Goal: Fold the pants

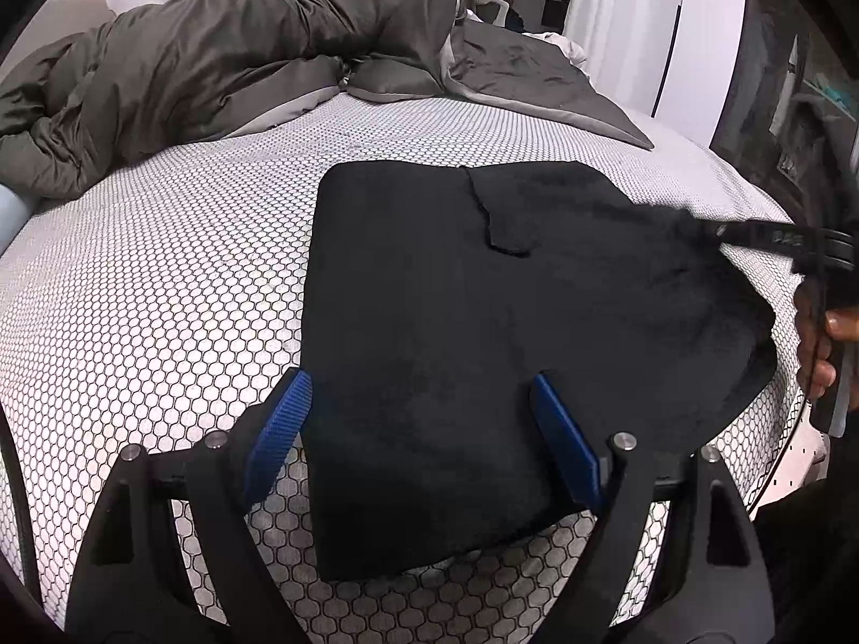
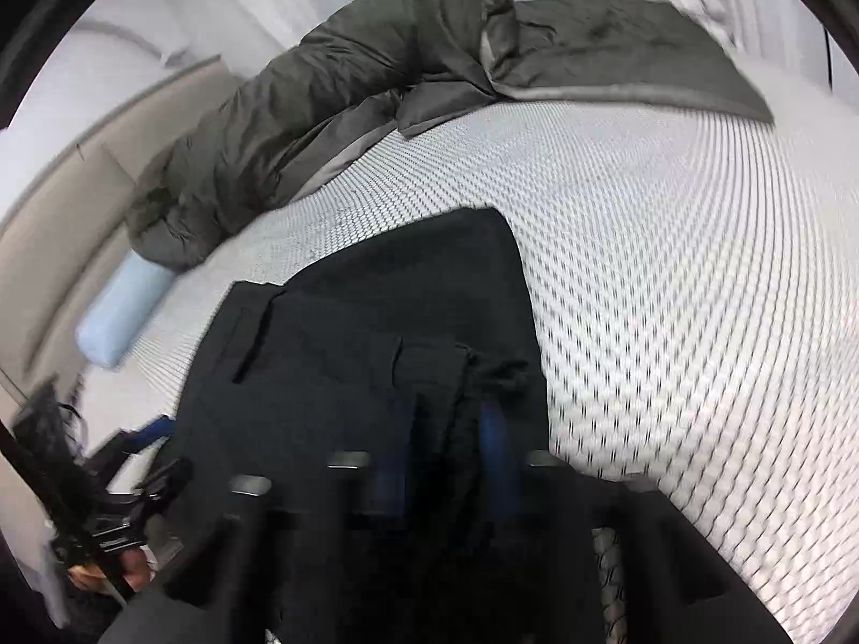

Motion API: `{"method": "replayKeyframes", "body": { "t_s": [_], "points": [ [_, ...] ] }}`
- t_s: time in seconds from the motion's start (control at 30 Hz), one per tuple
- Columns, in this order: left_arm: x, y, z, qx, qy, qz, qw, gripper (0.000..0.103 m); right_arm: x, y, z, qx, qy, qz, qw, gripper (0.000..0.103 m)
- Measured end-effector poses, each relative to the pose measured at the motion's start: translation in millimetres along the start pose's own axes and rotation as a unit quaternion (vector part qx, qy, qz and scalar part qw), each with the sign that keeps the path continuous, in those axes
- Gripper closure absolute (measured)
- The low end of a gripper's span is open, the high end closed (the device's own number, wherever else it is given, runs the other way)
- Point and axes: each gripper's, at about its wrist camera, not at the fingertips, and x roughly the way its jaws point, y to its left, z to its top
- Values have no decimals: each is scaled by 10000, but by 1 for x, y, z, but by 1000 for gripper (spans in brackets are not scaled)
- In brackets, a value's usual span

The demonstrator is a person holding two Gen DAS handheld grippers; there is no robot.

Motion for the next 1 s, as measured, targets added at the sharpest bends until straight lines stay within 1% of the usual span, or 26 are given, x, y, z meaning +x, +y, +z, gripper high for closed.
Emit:
{"method": "replayKeyframes", "body": {
  "t_s": [0.03, 0.07, 0.1, 0.13, 0.17, 0.2, 0.23, 0.27, 0.3, 0.33, 0.37, 0.43, 0.47, 0.5, 0.53, 0.57, 0.6, 0.63, 0.67, 0.73, 0.77, 0.83, 0.93, 1.0],
  "points": [
    [0, 1, 0, -11, 2, -17, 10000, 21, -6, 13, 1, -368, -169, -124, 9991, 87],
    [1, 2, 0, -20, 12, -38, 10000, 20, -5, 16, 0, -530, -163, -250, 9981, 87],
    [2, 2, 0, -22, 25, -46, 10000, 20, -1, 14, -1, -494, -85, -288, 9983, 87],
    [3, 3, 0, -15, 32, -48, 10000, 19, 12, 1, -4, -260, 184, -327, 9990, 85],
    [3, 1, 0, -8, 32, -44, 10000, 19, 21, -7, -8, -108, 382, -401, 9984, 81],
    [2, 0, 0, 1, 22, -14, 10000, 19, 24, -13, -11, 54, 463, -367, 9982, 75],
    [1, 0, 0, -6, 11, -1, 10000, 19, 19, -14, -10, 104, 360, -326, 9988, 72],
    [-2, 0, 0, -21, -8, 7, 10000, 19, 11, -11, -10, 55, 243, -412, 9988, 68],
    [-5, 0, 1, -40, -59, 18, 10000, 19, 1, -8, -12, -30, 97, -543, 9985, 58],
    [-9, 1, 0, -55, -114, 14, 9999, 19, -17, -3, -16, -121, -150, -579, 9981, 53],
    [-11, 2, 0, -74, -151, 4, 9999, 19, -30, 1, -21, -141, -294, -446, 9985, 53],
    [-13, 5, 0, -123, -160, -40, 9998, 19, -46, 9, -33, -129, -411, -50, 9991, 53],
    [-12, 5, -1, -121, -125, -47, 9998, 19, -51, 15, -41, -194, -388, 262, 9987, 53],
    [-10, 4, -3, -97, -61, -14, 9999, 19, -50, 21, -47, -305, -274, 362, 9985, 54],
    [-8, 4, -3, -85, -33, 6, 10000, 19, -48, 28, -54, -473, -164, 388, 9980, 61],
    [-7, 3, -4, -91, -30, 10, 10000, 19, -45, 35, -62, -675, -45, 370, 9970, 64],
    [-6, 3, -5, -88, -16, 0, 10000, 19, -39, 40, -68, -871, 121, 194, 9959, 66],
    [-6, 3, -5, -87, -12, -11, 10000, 19, -33, 42, -73, -1018, 234, 22, 9945, 70],
    [-6, 3, -5, -90, -11, -31, 10000, 19, -30, 39, -78, -1054, 323, -91, 9939, 72],
    [-5, 3, -7, -82, 5, -22, 10000, 19, -32, 31, -83, -1013, 365, -123, 9941, 74],
    [-4, 2, -7, -68, 13, 0, 10000, 19, -36, 29, -84, -1013, 318, -88, 9943, 74],
    [-3, 1, -7, -64, 20, 0, 10000, 19, -33, 27, -83, -941, 369, 2, 9949, 72],
    [-2, -1, -6, -71, 22, 13, 10000, 19, -29, 16, -79, -517, 428, 355, 9971, 66],
    [-3, -4, -6, -50, 18, 25, 10000, 19, -26, 9, -74, -228, 318, 625, 9973, 66]
  ]
}}
